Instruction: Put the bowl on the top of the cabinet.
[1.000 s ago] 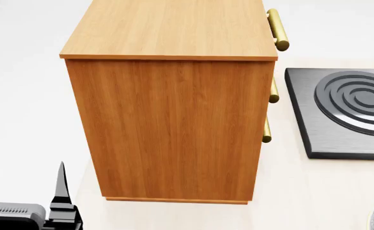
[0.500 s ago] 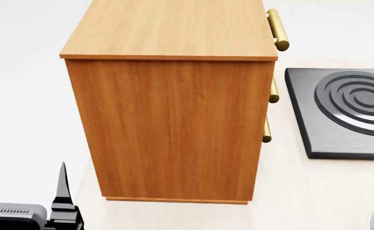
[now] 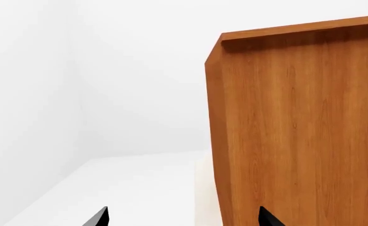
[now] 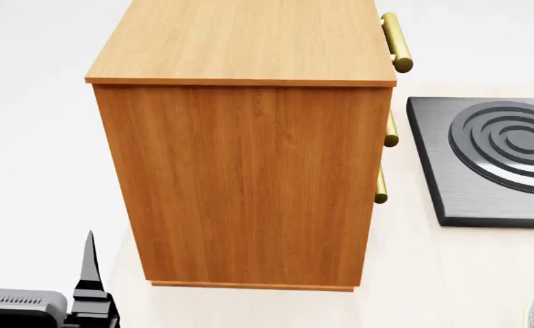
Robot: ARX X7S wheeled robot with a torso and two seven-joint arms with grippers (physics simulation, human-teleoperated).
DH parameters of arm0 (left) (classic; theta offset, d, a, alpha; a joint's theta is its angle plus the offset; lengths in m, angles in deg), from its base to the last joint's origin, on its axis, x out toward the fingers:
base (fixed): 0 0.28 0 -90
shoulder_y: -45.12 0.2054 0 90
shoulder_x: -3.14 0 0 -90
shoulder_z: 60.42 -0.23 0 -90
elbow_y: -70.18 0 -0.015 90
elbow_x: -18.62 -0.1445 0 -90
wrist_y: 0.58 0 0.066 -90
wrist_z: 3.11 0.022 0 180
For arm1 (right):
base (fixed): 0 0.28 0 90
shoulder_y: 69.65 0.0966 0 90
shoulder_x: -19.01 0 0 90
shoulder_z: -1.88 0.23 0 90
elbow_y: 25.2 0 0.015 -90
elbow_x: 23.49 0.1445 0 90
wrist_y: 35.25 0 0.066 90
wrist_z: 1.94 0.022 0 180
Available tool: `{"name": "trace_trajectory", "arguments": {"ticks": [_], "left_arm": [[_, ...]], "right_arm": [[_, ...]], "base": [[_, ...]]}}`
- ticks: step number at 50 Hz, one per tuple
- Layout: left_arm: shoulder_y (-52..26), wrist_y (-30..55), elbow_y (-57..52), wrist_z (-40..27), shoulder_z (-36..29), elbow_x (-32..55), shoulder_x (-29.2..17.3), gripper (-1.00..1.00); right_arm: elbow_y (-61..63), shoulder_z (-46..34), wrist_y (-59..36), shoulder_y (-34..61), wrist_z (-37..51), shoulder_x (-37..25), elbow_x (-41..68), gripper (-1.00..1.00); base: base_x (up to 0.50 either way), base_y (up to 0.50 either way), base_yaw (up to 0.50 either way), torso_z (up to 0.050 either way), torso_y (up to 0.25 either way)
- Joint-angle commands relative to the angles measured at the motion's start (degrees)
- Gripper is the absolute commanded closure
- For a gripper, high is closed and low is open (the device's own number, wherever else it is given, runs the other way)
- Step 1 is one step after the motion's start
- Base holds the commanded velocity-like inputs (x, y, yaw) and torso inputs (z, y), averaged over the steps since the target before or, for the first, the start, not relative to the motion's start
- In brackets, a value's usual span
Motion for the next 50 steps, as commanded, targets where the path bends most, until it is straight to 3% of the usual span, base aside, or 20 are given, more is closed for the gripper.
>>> {"name": "trace_trajectory", "arguments": {"ticks": [1,50], "left_arm": [[-0.07,-0.05,0.05,-0.18,-0.07,0.16,-0.12,-1.00],[-0.04,-0.47,0.42,-1.00,-0.59,0.55,-0.57,-1.00]], "right_arm": [[-0.90,-0.28,0.42,0.26,0.05,0.03,-0.22,-1.00],[-3.46,-1.32,2.22,0.94,0.13,0.35,-0.79,-1.00]], "base": [[0.00,0.00,0.00,0.000,0.000],[0.00,0.00,0.00,0.000,0.000]]}}
